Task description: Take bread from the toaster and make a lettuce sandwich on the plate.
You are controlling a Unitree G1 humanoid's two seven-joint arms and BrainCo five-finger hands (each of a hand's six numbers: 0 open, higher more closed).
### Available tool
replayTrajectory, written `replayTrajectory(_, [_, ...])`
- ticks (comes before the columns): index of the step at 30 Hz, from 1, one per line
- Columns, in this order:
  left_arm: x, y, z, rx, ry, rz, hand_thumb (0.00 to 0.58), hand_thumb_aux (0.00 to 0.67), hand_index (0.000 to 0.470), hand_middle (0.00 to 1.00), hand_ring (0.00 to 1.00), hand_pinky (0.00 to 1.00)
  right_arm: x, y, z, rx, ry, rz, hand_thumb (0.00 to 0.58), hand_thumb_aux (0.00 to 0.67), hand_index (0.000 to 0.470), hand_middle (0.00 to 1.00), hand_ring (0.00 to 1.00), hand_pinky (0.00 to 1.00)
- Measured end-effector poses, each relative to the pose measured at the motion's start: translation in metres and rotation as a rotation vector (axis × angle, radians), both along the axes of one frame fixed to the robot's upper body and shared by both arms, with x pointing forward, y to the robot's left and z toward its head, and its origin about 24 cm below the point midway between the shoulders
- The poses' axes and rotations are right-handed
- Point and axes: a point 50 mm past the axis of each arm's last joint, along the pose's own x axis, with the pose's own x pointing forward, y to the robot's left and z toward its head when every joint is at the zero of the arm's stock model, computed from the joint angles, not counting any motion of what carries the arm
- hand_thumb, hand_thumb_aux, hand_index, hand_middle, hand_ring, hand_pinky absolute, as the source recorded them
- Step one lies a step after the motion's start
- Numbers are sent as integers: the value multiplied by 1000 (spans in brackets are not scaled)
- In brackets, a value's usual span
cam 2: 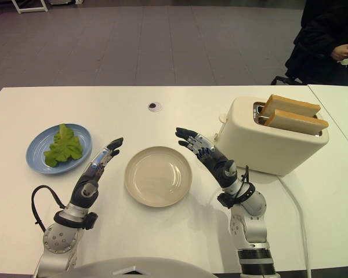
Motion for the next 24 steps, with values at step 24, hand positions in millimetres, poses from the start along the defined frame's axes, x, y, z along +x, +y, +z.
replayTrajectory(24, [0, 0, 0, 1, 3, 2, 0, 0, 0, 0, 0, 0, -2, -1, 8, 10, -30, 0, 0, 0, 0, 0, 0, 0])
